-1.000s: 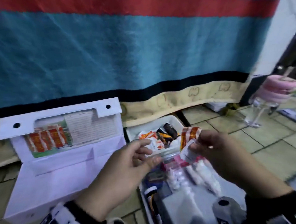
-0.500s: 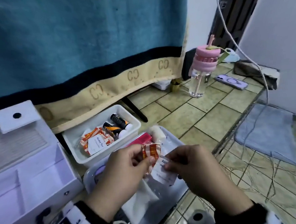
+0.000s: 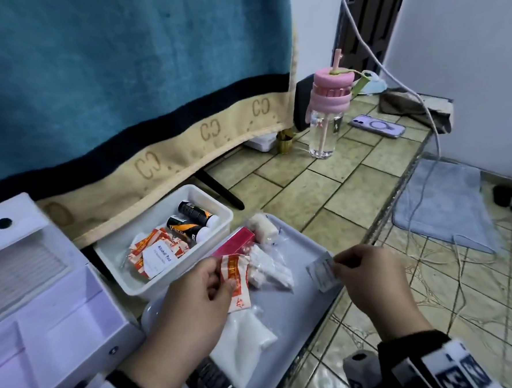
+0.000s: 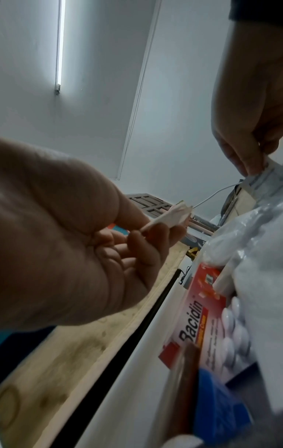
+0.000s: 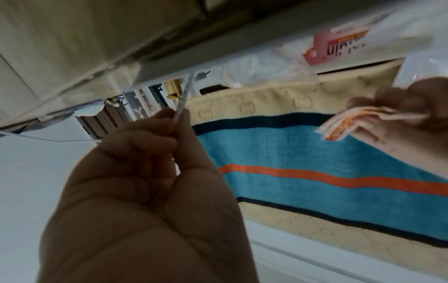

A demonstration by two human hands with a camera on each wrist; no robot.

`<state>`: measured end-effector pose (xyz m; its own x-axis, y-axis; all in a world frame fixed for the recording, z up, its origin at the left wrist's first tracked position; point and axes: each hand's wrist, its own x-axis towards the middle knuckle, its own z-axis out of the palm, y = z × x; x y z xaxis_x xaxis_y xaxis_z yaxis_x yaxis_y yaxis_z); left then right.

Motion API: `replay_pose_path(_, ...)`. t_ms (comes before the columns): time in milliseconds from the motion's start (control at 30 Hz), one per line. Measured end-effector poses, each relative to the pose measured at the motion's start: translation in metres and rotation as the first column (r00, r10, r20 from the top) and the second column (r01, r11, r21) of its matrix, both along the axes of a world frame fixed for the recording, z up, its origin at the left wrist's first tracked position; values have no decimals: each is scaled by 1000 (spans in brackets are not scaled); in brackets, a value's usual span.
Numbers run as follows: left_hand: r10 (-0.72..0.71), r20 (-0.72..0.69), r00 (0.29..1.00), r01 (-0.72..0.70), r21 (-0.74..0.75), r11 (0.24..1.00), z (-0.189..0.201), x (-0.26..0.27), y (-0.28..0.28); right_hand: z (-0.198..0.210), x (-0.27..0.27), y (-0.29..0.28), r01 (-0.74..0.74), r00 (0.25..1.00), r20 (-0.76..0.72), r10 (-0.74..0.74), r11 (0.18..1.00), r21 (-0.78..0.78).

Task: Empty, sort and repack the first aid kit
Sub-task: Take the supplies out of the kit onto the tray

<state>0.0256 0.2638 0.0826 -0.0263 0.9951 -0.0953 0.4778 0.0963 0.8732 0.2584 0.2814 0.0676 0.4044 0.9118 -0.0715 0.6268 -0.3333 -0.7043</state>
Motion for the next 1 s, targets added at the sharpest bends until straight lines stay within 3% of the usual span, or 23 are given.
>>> replay_pose_path(167,-20,-41,999,19,-21,1000,3,6,-4,2,-8,9,-29,993,110,30,1000,-8)
replay_pose_path(267,-18,-19,1000,17,-34,999,7,8,-7,15,-10,1,-85,981,180,72,994,67)
replay_pose_path(367,-19,6,1000,19,-65,998,9,10,-7,33,-20,-11,-186,981,-29,193,968,167)
replay_pose_path(467,-32,36,999,36,-89,995,10,16,-8,42,-35,-18,-291,901,-291,322,946,145)
replay_pose_path(567,-77,34,996,80,-87,993,11,22,-8,40,-47,-21,-368,835,-405,372,925,90)
replay_pose_path(800,-53,-66,996,50,-51,997,6,17,-7,22,-34,-24,-172,951,-248,182,983,61)
replay_pose_path(1000,-24,-136,990,21,-16,1000,3,13,-4,1,-20,-24,-134,989,62,137,990,-45)
